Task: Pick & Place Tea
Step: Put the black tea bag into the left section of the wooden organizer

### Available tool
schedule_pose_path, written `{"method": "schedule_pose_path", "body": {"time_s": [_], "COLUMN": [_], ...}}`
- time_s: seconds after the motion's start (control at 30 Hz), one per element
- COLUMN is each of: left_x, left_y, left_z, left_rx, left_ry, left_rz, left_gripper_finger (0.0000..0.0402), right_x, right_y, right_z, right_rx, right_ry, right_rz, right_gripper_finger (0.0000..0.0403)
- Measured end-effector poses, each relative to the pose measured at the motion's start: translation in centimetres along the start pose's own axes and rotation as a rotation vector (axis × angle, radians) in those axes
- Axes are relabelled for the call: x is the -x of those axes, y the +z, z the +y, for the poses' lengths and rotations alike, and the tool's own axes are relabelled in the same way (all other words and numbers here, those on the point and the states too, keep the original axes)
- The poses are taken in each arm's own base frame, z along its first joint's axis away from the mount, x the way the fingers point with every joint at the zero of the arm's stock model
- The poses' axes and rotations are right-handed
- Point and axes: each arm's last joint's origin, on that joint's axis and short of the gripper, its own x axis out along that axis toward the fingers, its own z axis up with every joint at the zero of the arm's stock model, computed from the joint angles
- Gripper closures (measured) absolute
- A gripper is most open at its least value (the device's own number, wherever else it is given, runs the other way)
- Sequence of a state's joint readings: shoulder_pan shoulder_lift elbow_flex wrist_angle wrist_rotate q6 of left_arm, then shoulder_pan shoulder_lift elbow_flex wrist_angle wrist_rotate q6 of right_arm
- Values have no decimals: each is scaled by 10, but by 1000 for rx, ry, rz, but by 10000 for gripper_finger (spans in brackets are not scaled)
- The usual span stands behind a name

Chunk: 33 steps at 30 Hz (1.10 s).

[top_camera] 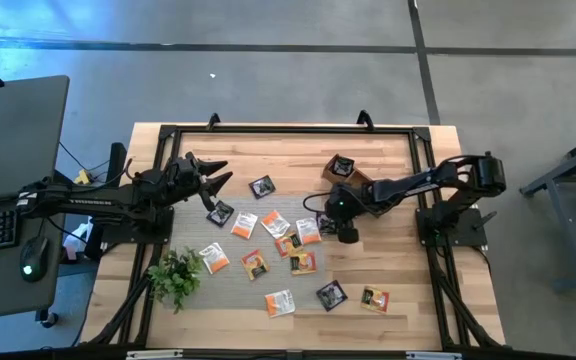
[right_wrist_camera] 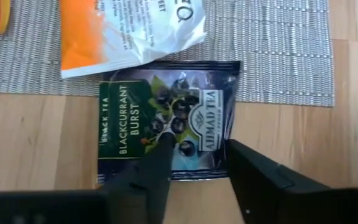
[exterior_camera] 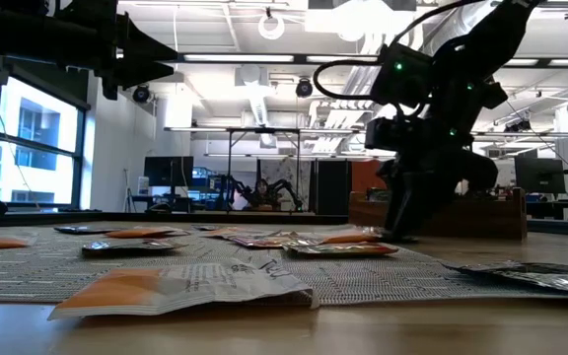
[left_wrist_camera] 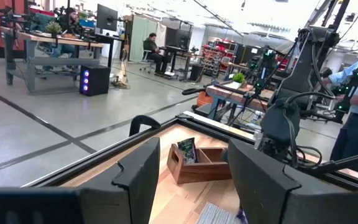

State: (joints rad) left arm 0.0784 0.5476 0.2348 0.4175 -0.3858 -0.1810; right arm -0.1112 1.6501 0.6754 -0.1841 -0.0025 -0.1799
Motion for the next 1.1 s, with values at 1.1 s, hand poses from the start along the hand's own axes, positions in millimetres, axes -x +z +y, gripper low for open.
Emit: {"method": "schedule_pose_path", "body": {"time_s": [1.1], "left_x": [-44], "left_y": [8], "left_z": [-20], "left_rx": [105], "left_ry": [-35], "left_rz": [-31], "left_gripper_finger": [213], "right_x": [104], "right_y": [71], "right_z": [-42], "right_rx": [-373], "right_ry": [-405], "right_rz": [-1093], "right_gripper_finger": [377]}}
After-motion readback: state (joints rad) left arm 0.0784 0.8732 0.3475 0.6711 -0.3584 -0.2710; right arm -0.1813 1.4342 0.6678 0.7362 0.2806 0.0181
